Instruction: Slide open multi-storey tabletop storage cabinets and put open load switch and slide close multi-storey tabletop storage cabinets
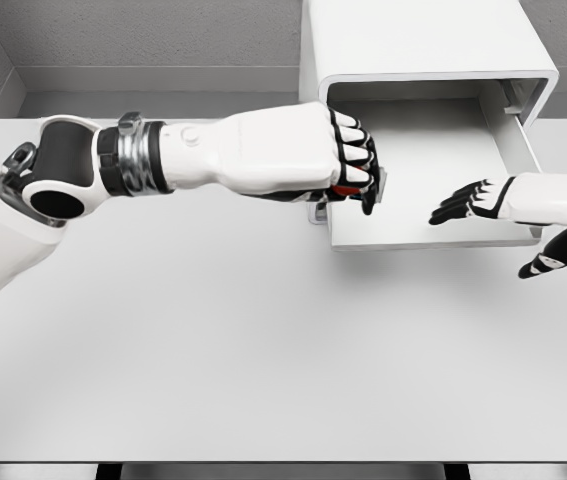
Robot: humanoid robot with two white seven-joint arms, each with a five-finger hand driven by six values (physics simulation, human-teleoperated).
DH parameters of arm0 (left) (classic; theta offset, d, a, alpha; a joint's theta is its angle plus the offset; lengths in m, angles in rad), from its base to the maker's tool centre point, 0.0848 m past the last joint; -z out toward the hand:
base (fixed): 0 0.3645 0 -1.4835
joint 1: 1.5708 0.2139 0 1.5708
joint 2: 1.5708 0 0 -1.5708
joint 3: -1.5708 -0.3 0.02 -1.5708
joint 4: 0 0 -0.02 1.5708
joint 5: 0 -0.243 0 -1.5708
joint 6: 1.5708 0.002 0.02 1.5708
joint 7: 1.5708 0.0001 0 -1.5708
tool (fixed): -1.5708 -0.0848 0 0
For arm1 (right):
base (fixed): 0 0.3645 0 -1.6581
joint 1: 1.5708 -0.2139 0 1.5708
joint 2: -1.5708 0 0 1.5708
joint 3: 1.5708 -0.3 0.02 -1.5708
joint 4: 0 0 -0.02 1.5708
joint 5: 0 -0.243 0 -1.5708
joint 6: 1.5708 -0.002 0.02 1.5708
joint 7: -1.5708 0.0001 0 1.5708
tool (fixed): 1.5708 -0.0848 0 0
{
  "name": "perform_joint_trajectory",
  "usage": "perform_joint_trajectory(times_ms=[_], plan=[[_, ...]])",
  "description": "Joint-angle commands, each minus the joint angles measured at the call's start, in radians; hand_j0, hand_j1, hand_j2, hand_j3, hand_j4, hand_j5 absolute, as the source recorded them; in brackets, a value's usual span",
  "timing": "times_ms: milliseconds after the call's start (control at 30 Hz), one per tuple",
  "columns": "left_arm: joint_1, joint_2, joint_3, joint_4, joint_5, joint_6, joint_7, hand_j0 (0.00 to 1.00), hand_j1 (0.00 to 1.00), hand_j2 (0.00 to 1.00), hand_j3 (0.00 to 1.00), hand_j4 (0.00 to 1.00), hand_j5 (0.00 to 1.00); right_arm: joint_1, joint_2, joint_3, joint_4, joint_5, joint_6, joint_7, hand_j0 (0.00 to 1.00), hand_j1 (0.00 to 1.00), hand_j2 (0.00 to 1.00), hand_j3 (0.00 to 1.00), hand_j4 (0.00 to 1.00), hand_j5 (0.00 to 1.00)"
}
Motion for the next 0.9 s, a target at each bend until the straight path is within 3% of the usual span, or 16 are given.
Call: perform_joint_trajectory(times_ms=[0, 67, 233, 467, 867], plan=[[0.000, -0.035, 0.000, 0.029, -0.010, 0.002, -0.048, 0.48, 0.48, 0.48, 0.48, 0.48, 0.48, 0.000, -0.007, 0.000, -0.001, -0.007, 0.003, 0.000, 1.00, 1.00, 1.00, 1.00, 1.00, 1.00], [-0.003, -0.055, 0.000, 0.038, -0.010, 0.002, -0.085, 0.48, 0.48, 0.48, 0.48, 0.48, 0.48, 0.002, -0.007, 0.000, -0.001, -0.007, 0.003, 0.000, 1.00, 1.00, 1.00, 1.00, 1.00, 1.00], [-0.015, -0.130, 0.000, 0.084, -0.028, 0.002, -0.083, 0.49, 0.49, 0.49, 0.49, 0.49, 0.49, 0.003, -0.009, 0.001, -0.001, -0.006, 0.003, 0.000, 1.00, 1.00, 1.00, 1.00, 1.00, 1.00], [-0.041, -0.211, -0.016, 0.224, -0.070, 0.002, -0.082, 0.49, 0.49, 0.49, 0.49, 0.49, 0.49, -0.012, -0.073, -0.004, -0.001, -0.006, 0.003, 0.000, 1.00, 1.00, 1.00, 1.00, 1.00, 1.00], [-0.060, -0.316, -0.026, 0.360, -0.151, 0.002, -0.082, 0.52, 0.52, 0.52, 0.52, 0.52, 0.52, -0.031, -0.073, -0.004, -0.007, -0.006, 0.003, 0.000, 1.00, 1.00, 1.00, 1.00, 1.00, 1.00]])
